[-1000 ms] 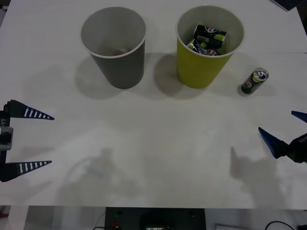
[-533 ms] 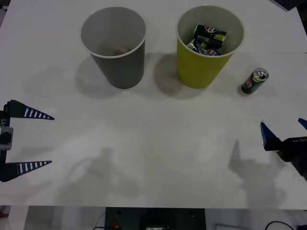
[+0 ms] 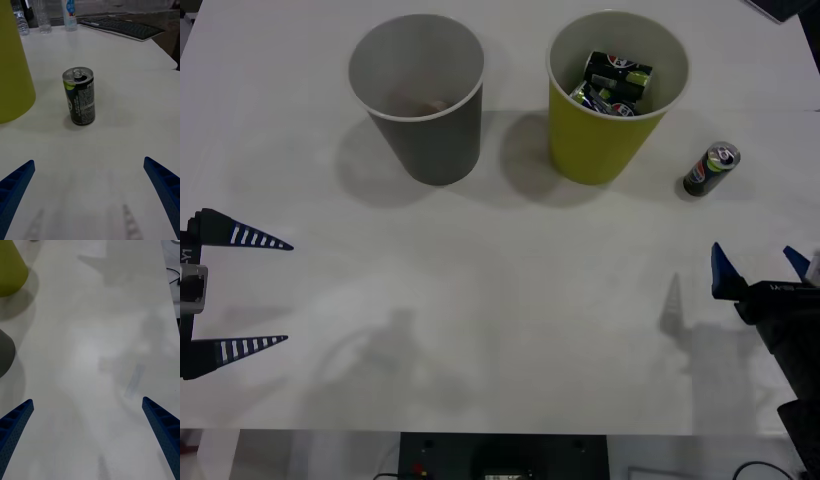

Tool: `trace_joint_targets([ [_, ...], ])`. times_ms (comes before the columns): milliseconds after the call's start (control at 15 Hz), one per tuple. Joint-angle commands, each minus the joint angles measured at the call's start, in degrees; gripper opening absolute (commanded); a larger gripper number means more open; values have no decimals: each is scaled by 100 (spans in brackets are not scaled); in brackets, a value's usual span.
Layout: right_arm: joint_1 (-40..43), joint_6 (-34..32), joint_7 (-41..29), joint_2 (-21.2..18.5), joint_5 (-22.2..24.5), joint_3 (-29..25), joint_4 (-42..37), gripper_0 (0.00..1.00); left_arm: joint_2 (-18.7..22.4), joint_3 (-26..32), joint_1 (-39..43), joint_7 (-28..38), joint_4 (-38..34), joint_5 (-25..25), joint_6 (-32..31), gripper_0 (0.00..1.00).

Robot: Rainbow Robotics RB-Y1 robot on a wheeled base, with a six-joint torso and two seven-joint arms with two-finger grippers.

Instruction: Put the can into the green bin and the plastic bottle into the gray bin

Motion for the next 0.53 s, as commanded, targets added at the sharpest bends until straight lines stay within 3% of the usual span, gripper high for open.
trace_joint_targets([
  [67,-200,-15,-31,246,143,42,302,100,0,0,0,0,0,0,0,100],
  [533,-745,-15,-66,993,494,42,1366,100,0,0,0,0,0,0,0,100],
])
